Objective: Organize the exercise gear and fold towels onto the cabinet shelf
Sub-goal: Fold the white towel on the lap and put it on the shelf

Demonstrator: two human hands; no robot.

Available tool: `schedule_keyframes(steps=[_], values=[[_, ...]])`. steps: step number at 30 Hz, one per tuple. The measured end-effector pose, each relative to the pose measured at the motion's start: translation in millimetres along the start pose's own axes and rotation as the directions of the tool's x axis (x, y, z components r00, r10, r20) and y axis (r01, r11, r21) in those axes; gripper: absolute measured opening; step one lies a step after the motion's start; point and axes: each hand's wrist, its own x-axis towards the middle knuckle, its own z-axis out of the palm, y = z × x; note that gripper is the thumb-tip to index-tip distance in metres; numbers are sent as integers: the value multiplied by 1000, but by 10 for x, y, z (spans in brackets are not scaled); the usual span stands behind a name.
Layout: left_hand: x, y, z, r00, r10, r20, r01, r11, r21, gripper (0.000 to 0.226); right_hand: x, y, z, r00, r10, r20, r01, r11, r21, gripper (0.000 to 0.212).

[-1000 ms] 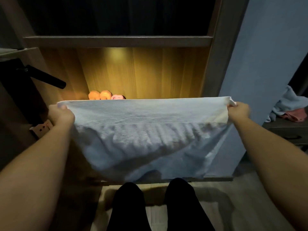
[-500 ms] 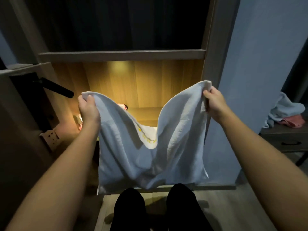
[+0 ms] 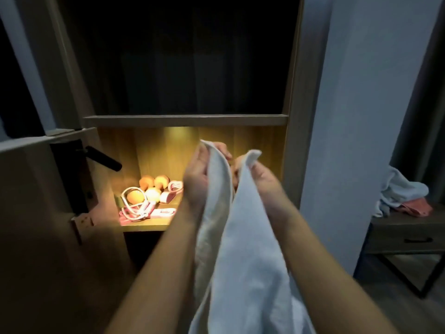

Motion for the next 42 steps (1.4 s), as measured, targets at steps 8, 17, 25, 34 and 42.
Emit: schedule_keyframes(steps=[8,17,25,34,42], values=[[-377,-353,-44,1000,-13,29,7,979,202,30,-399,326,120,997,-8,-79,0,996,-91,33],[-693,-529,-255,992,-36,119,12,981,195,23,-538,650,31,988,-84,-128,76,995,-64,40],[-708,-448,-501,981,-189,-31,182,865,468,20,-500,853,-106,971,-150,-188,92,954,-284,11],[-663,-82,-649,897,-440,48,306,694,651,23,-514,1019,-58,948,-297,-112,208,848,-488,11],[-629,-21,-691,877,-469,103,244,621,745,29,-509,1006,-16,940,-320,-113,205,801,-563,13]])
